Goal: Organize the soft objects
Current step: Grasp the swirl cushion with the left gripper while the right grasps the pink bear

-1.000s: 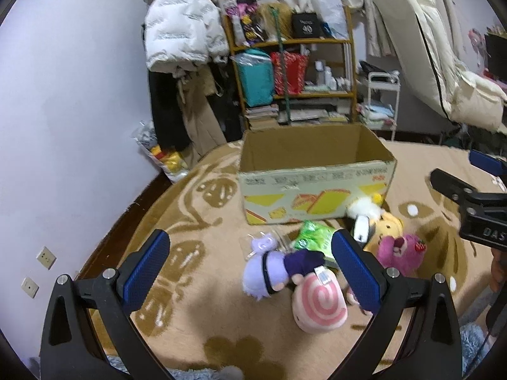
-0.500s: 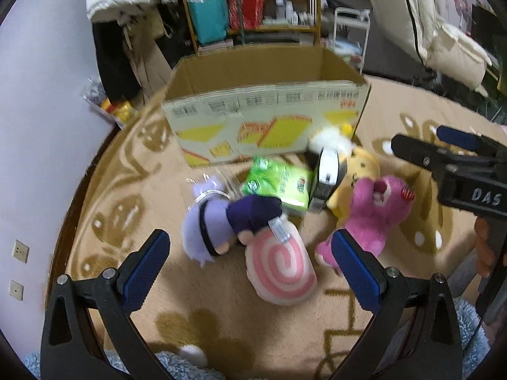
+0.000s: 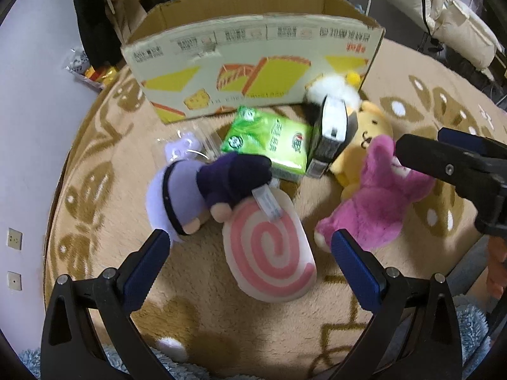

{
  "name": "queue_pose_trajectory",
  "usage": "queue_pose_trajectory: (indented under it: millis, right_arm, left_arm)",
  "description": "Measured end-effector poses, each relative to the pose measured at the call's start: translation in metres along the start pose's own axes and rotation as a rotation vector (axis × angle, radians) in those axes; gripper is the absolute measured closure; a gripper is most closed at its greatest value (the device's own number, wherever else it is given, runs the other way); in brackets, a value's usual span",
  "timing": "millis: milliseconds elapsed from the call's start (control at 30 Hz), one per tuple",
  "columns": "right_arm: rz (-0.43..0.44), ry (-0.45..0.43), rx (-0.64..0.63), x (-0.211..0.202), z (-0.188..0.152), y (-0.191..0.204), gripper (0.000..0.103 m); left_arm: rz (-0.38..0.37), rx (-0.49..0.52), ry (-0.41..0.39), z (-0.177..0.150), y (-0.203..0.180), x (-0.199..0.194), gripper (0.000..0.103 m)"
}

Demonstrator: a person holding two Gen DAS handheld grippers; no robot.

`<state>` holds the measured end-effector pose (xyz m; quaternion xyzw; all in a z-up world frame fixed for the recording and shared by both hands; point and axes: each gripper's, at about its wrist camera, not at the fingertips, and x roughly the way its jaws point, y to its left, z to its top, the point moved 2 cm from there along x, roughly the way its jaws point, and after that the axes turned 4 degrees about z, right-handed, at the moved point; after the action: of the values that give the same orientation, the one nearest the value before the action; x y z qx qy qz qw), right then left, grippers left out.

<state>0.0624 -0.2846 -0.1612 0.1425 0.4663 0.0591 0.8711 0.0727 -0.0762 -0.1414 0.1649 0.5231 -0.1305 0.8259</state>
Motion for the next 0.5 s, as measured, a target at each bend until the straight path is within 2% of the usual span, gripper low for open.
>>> queue_pose_trajectory:
  millis: [100,267,500]
  right_arm:
    - [0.033,0.015,0.011,0.003,-0.002,-0.001,0.0]
    - [0.077,0.082,0.043,0.012,-0.006,-0.003,0.008]
    - [0.142,0.131,0.057,0.021,-0.011,0.0,0.046]
  left_arm:
    - [-0.014,0.004,0.016,0.0,-0.002,0.005,0.002]
    - [-0.029,-0.001,0.055,-0.001,-0.003,0.011,0.014]
    - [-0.055,-0.013,0.09,-0.002,-0.001,0.017,0.034]
